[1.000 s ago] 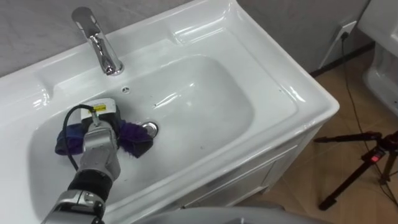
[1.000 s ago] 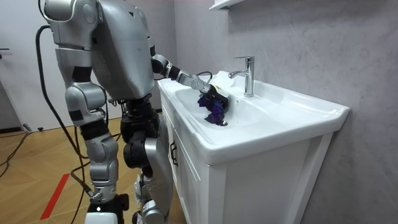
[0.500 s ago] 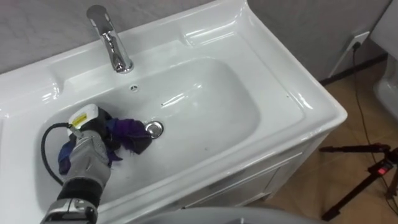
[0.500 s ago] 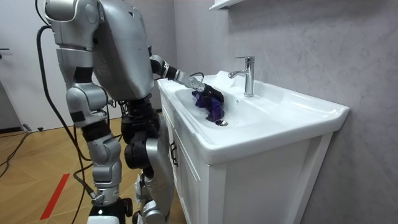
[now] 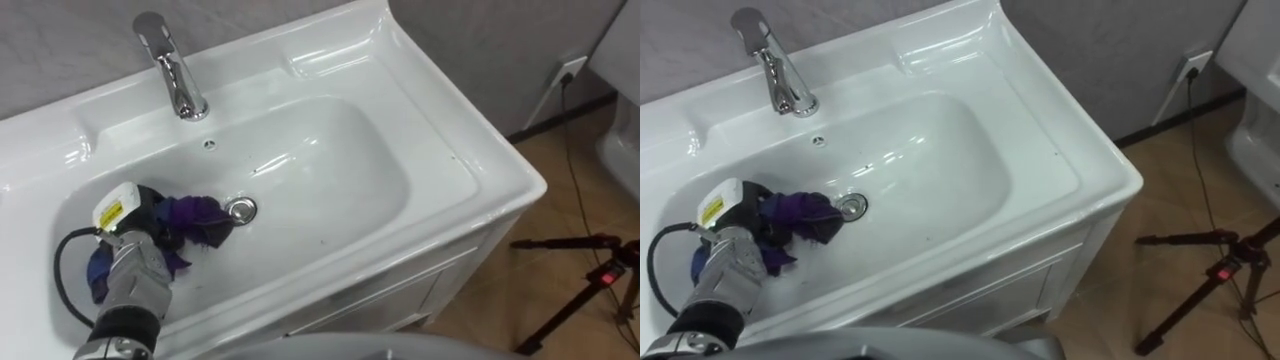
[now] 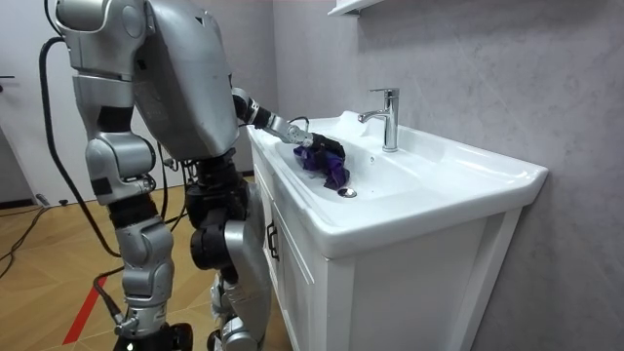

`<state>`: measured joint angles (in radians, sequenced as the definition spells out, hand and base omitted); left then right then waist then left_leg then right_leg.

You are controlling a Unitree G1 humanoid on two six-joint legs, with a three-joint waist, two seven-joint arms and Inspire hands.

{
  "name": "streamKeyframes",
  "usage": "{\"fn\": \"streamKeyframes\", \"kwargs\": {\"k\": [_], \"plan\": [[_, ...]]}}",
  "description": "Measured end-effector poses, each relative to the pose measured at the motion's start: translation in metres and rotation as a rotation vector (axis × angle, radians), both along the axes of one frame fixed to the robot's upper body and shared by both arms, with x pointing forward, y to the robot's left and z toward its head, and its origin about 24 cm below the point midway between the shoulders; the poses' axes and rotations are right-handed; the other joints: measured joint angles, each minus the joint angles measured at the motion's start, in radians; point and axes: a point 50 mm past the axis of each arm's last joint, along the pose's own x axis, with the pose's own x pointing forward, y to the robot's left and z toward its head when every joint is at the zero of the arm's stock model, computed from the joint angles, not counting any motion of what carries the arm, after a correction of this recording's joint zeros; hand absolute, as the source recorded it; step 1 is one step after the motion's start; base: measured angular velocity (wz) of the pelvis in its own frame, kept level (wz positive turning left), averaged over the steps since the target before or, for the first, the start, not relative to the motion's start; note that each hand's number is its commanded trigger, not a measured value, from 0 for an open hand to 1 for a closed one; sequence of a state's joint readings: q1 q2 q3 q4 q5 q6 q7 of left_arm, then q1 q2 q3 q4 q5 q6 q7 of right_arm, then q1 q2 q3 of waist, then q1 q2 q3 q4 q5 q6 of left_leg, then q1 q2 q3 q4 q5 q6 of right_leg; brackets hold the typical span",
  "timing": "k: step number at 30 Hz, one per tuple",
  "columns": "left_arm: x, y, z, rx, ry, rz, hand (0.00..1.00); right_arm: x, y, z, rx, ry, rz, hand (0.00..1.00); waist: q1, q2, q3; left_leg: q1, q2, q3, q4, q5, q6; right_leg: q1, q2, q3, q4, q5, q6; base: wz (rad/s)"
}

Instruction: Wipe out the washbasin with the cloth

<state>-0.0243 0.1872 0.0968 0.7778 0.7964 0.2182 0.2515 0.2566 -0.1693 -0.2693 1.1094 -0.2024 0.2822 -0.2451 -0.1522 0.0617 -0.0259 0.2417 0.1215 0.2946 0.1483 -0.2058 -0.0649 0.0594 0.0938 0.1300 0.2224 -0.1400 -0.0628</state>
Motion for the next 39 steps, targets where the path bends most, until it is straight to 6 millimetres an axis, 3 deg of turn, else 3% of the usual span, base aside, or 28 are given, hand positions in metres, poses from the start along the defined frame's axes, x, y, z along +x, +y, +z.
{"fn": "streamKeyframes", "kwargs": {"k": [7, 20, 32, 36, 39], "plan": [[-0.004, 0.000, -0.003, -0.022, -0.023, 0.021, 1.00, -0.003, 0.005, -0.002, 0.011, 0.006, -0.005, 0.00, 0.020, -0.001, -0.0020, 0.015, 0.005, -0.008, -0.003, 0.000, -0.001, 0.014, 0.006, 0.004, -0.001, 0.000, -0.008, -0.01], [-0.013, -0.002, -0.009, -0.057, -0.060, 0.077, 1.00, -0.002, 0.012, -0.005, 0.060, 0.010, 0.021, 0.00, 0.014, -0.004, -0.0024, 0.035, 0.005, -0.007, -0.005, -0.002, -0.005, 0.033, 0.006, 0.008, 0.000, -0.005, -0.006, -0.01], [-0.017, -0.007, -0.015, -0.200, -0.139, 0.188, 1.00, -0.014, 0.034, -0.011, 0.138, 0.060, 0.080, 0.00, -0.015, -0.026, 0.0045, 0.042, -0.005, -0.007, -0.004, -0.002, -0.006, 0.041, -0.002, 0.016, 0.004, -0.018, 0.011, 0.02], [-0.014, -0.014, -0.015, -0.232, -0.169, 0.192, 1.00, -0.015, 0.042, -0.014, 0.170, 0.062, 0.080, 0.00, -0.039, -0.041, 0.0138, 0.038, -0.015, -0.006, -0.004, -0.003, -0.004, 0.036, -0.013, 0.013, 0.004, -0.013, 0.023, 0.04], [-0.007, -0.019, -0.014, -0.263, -0.186, 0.196, 1.00, -0.015, 0.044, -0.014, 0.177, 0.067, 0.101, 0.00, -0.052, -0.049, 0.0161, 0.020, -0.021, -0.005, -0.004, -0.004, 0.001, 0.022, -0.018, 0.015, 0.003, -0.004, 0.032, 0.00]]}}
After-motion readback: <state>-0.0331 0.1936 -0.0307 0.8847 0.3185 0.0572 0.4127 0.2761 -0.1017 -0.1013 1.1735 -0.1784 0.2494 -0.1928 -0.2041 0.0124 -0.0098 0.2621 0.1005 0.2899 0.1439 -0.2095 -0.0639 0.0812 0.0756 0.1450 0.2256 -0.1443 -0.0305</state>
